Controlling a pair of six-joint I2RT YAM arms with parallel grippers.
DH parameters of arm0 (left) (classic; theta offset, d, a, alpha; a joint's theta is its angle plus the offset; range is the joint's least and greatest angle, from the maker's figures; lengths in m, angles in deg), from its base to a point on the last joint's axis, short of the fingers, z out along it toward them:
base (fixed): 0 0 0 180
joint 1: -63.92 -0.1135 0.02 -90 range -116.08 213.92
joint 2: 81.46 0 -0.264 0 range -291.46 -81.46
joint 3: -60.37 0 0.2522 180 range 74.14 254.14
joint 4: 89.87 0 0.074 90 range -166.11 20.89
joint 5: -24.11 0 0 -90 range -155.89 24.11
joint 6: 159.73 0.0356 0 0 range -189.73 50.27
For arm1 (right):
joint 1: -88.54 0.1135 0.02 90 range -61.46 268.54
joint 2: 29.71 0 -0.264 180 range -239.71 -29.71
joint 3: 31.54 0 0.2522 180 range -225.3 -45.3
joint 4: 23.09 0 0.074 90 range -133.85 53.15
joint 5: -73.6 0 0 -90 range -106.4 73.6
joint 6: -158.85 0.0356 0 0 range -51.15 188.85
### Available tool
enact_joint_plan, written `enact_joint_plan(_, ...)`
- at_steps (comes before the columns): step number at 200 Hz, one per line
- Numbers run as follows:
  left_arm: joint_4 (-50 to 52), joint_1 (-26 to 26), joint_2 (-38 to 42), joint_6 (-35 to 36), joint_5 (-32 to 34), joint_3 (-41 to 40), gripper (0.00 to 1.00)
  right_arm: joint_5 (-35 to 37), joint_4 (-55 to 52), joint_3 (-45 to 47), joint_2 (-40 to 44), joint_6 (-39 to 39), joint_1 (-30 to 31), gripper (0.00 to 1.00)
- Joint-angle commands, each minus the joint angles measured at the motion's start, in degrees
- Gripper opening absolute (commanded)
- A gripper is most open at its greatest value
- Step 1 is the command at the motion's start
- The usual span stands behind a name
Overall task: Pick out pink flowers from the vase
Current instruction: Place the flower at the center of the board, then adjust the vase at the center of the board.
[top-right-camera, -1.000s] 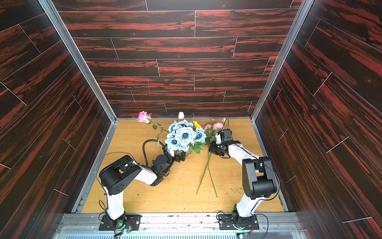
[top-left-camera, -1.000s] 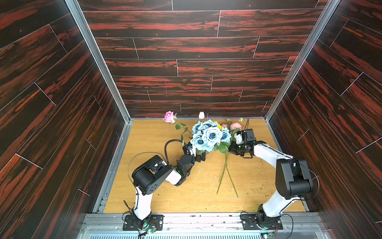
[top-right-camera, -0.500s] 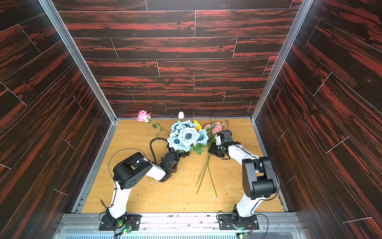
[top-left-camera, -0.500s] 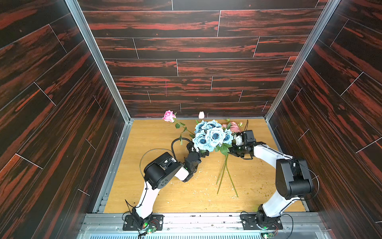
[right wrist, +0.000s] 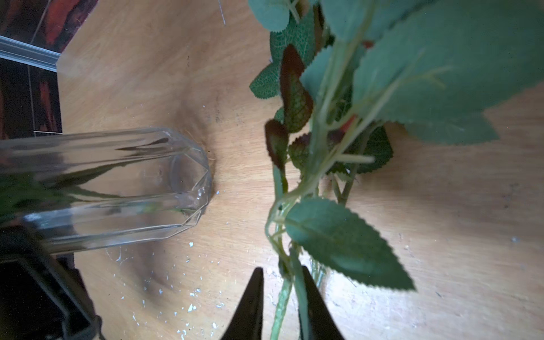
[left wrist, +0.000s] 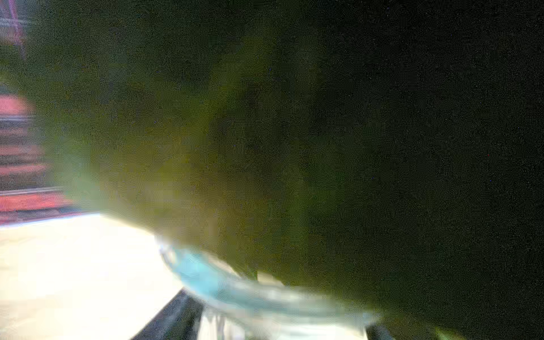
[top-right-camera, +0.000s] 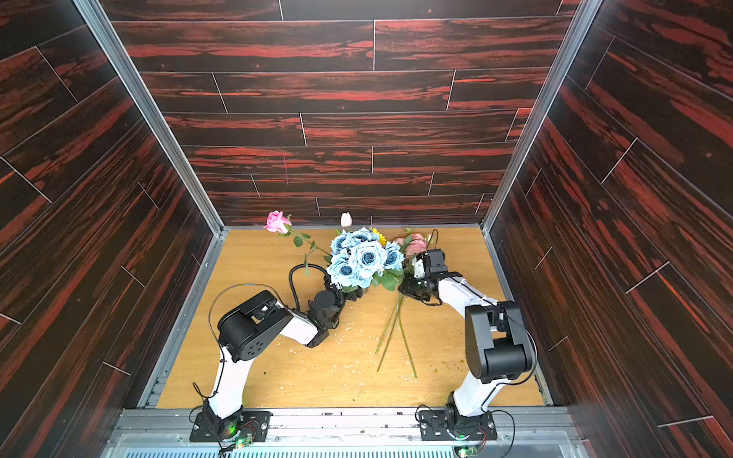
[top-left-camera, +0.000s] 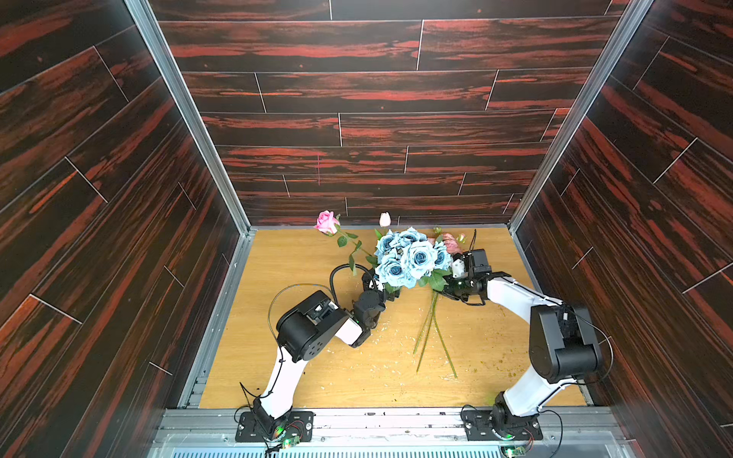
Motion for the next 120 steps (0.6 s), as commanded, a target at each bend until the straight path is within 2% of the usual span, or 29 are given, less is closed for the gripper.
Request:
enact_joint_plan(1,-0.25,-0.36,0.02,-0.22,0.01,-1.09,0.99,-1.43,0.67,1.00,1.39,0.03,-0.19,0.24)
enact_joint_plan(47,0.40,-0.31,-1.71,-1.26,0.88,2.54,1.00,-2.13,1.29,1.47,1.17,0.23,-0.15,0.24)
enact_joint_plan(78,2.80,-0.30,-4.05,-1.19,4.00,7.37,1.00,-2.12,1.29,1.63,1.43,0.14,-0.13,0.24)
enact_joint_plan(109,0.36,-0.35,-6.56,-0.05,7.97,10.25,1.00,-2.03,1.29,1.74,1.52,0.05,-0.13,0.24)
enact_joint_plan(120,-0.18,-0.31,-7.12,0.34,8.73,10.82,0.96,-2.03,1.28,1.70,1.48,-0.03,-0.13,0.24)
